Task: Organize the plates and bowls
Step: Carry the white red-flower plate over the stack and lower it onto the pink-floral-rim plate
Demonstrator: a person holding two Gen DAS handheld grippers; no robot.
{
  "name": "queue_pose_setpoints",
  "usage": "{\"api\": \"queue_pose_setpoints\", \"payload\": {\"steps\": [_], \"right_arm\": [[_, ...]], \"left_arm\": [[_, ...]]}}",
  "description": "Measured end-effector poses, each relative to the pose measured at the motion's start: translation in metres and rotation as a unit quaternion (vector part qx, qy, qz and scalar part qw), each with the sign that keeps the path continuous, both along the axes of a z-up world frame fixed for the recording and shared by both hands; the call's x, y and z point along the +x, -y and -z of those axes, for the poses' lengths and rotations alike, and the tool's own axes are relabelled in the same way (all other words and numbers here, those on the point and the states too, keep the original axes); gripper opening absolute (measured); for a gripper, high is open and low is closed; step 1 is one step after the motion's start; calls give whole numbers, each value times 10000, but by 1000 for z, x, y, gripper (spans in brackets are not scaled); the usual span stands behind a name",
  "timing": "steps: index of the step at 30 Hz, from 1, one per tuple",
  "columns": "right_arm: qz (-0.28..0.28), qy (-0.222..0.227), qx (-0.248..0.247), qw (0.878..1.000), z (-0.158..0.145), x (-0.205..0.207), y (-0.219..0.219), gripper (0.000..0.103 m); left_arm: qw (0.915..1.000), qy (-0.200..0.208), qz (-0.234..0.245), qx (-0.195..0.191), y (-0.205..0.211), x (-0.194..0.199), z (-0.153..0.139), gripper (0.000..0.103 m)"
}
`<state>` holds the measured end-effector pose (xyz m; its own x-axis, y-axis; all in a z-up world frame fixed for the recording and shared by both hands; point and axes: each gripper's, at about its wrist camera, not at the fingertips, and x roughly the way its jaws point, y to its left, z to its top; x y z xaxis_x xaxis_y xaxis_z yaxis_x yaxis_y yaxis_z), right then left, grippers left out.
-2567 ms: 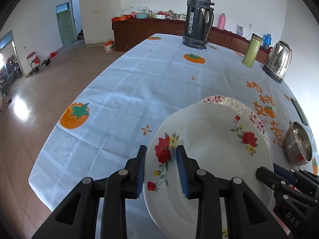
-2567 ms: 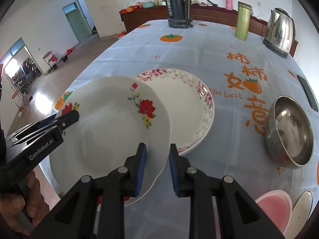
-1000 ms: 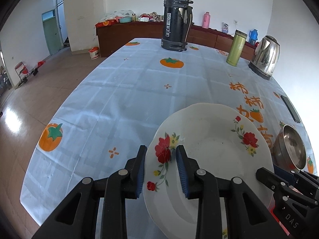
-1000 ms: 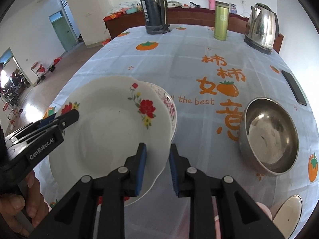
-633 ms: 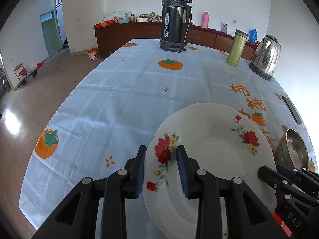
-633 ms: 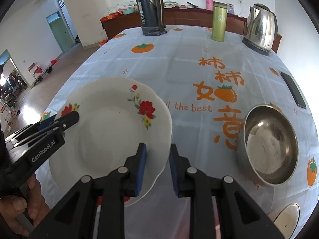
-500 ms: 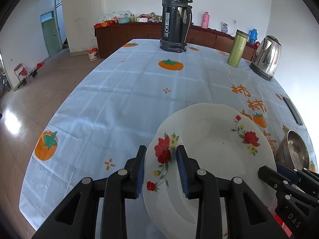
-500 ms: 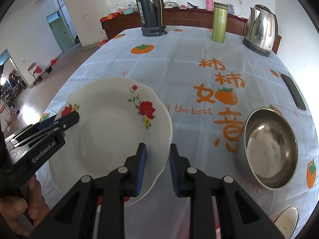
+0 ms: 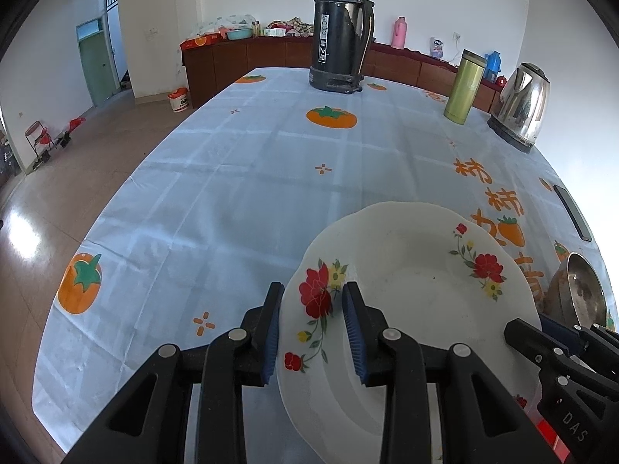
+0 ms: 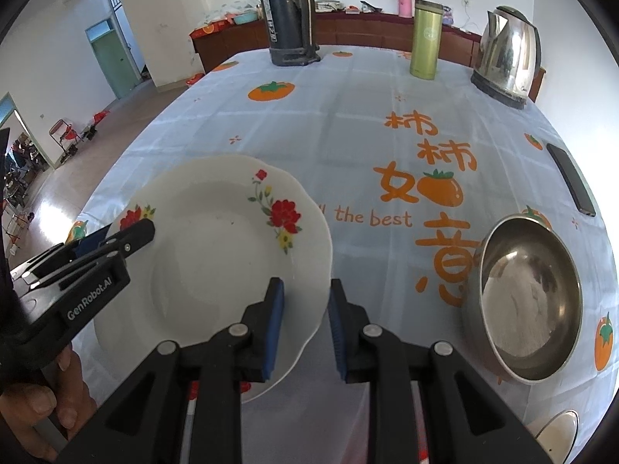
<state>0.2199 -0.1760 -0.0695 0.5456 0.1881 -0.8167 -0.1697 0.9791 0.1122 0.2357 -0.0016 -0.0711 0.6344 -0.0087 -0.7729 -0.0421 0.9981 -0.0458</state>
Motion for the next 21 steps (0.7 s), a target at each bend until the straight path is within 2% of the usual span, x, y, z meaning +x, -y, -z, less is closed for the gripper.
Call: {"api": "queue_pose_setpoints", "payload": {"steps": [21], "right_arm": [[-14,-67,-37,10000,9,5,-3,23]], "left_arm": [[10000,-61,-8,-30,-3,6,7,33]]}}
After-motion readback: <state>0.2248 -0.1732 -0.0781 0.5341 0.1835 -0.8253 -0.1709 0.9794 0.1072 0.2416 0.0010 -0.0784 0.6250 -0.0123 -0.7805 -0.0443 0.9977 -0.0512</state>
